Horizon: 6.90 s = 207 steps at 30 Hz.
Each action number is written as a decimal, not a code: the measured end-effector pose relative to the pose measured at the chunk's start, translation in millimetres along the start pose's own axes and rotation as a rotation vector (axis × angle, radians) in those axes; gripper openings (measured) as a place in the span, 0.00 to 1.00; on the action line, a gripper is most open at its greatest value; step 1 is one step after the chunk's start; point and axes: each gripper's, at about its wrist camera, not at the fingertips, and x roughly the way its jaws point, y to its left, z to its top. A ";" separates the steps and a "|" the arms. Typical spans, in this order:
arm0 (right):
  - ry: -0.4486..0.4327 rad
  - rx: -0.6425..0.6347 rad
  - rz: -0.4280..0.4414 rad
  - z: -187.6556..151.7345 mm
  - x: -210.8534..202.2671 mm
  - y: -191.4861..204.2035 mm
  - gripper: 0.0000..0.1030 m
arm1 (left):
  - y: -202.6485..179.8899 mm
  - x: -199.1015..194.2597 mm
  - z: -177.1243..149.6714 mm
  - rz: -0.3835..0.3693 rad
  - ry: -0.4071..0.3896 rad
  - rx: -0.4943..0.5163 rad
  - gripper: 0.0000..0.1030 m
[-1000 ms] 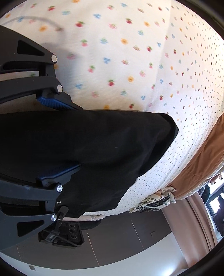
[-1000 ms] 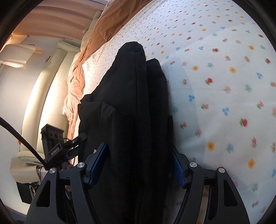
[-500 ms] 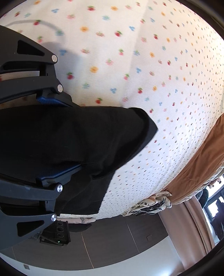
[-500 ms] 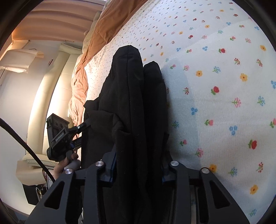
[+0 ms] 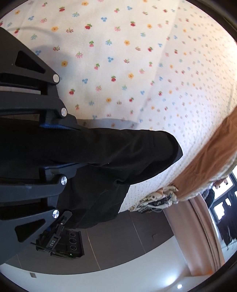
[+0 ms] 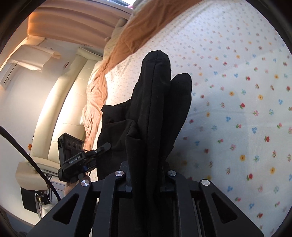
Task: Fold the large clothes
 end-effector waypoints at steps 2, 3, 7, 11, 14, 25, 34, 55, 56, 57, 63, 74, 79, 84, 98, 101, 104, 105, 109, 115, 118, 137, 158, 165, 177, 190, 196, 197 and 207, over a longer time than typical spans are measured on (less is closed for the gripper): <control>-0.017 -0.023 0.008 -3.9 -6.2 13.4 0.11 | -7.5 -12.8 -0.6 -0.022 -0.022 0.012 0.26; -0.029 -0.037 0.011 -6.0 -9.7 22.4 0.11 | -11.3 -20.9 -0.6 -0.033 -0.037 0.020 0.26; -0.068 -0.089 0.037 -13.2 -19.0 56.1 0.11 | -22.1 -55.7 2.2 -0.063 -0.095 0.039 0.26; -0.087 -0.164 0.067 -20.2 -22.4 96.5 0.11 | -28.7 -100.8 5.5 -0.080 -0.173 0.063 0.26; -0.089 -0.223 0.093 -25.3 -17.1 128.5 0.11 | -24.7 -138.1 8.5 -0.088 -0.229 0.064 0.26; -0.021 -0.367 0.194 -35.6 77.3 241.5 0.11 | 32.5 -276.4 14.2 -0.034 -0.405 0.048 0.26; 0.080 -0.477 0.252 -45.8 178.3 317.4 0.11 | 105.9 -383.6 13.9 0.031 -0.525 0.002 0.26; 0.318 -0.608 0.390 -111.3 416.1 493.8 0.12 | 263.4 -577.3 -14.4 0.239 -0.715 -0.136 0.26; 0.329 -0.615 0.398 -115.7 424.3 498.4 0.12 | 270.0 -587.2 -14.5 0.252 -0.722 -0.142 0.26; 0.338 -0.623 0.404 -122.5 428.5 502.4 0.12 | 275.4 -595.0 -15.4 0.265 -0.728 -0.147 0.26; 0.394 -0.653 0.435 -150.6 471.9 528.7 0.12 | 301.5 -630.8 -19.2 0.333 -0.752 -0.176 0.26; 0.488 -0.576 0.463 -150.2 530.1 508.0 0.12 | 353.7 -635.6 6.0 0.433 -0.698 -0.215 0.25; 0.476 -0.497 0.428 -117.3 555.8 473.8 0.12 | 377.3 -607.6 32.1 0.503 -0.658 -0.246 0.25; 0.451 -0.428 0.381 -83.4 574.7 436.6 0.12 | 392.7 -573.9 68.7 0.617 -0.583 -0.267 0.27; 0.579 -0.203 0.225 -81.7 613.6 330.0 0.45 | 408.3 -562.8 -1.8 0.744 -0.634 -0.325 0.79; 0.590 -0.201 0.269 -84.9 596.3 320.2 0.45 | 411.8 -561.0 -38.5 0.711 -0.651 -0.349 0.79; 0.619 -0.223 0.298 -96.5 584.3 320.7 0.45 | 413.4 -559.3 -71.1 0.670 -0.679 -0.389 0.79; 0.627 -0.228 0.303 -100.9 581.6 321.2 0.45 | 413.2 -558.1 -79.6 0.663 -0.687 -0.399 0.79; 0.654 -0.254 0.307 -117.8 575.0 319.8 0.45 | 413.3 -543.5 -112.4 0.614 -0.706 -0.442 0.79; 0.674 -0.314 0.211 -161.9 590.3 339.9 0.30 | 416.6 -512.8 -133.2 0.607 -0.647 -0.507 0.79; 0.668 -0.303 0.204 -169.6 596.7 362.0 0.30 | 415.5 -499.3 -140.9 0.600 -0.616 -0.517 0.79; 0.360 -0.441 0.027 -119.0 446.5 377.1 0.94 | 306.9 -477.0 -144.4 0.686 -0.620 -0.435 0.79; 0.075 -0.648 -0.065 -124.1 226.1 358.2 1.00 | 135.1 -463.0 -187.9 0.755 -0.728 -0.146 1.00; -0.025 -0.686 -0.129 -142.4 163.9 346.4 1.00 | 80.0 -457.0 -217.8 0.770 -0.736 -0.024 1.00; -0.164 -0.719 -0.203 -201.8 69.4 324.5 1.00 | 14.3 -452.6 -288.0 0.758 -0.756 0.144 1.00; -0.306 -0.703 -0.253 -278.2 -14.3 302.0 1.00 | -37.1 -450.7 -375.0 0.698 -0.824 0.259 1.00; -0.360 -0.723 -0.266 -313.3 -42.5 288.4 1.00 | -53.0 -449.5 -407.4 0.702 -0.840 0.320 1.00; -0.368 -0.724 -0.264 -318.7 -46.6 285.8 1.00 | -55.3 -449.3 -412.0 0.703 -0.843 0.330 1.00; -0.396 -0.712 -0.249 -349.1 -62.3 267.8 1.00 | -67.6 -451.3 -431.2 0.676 -0.864 0.366 1.00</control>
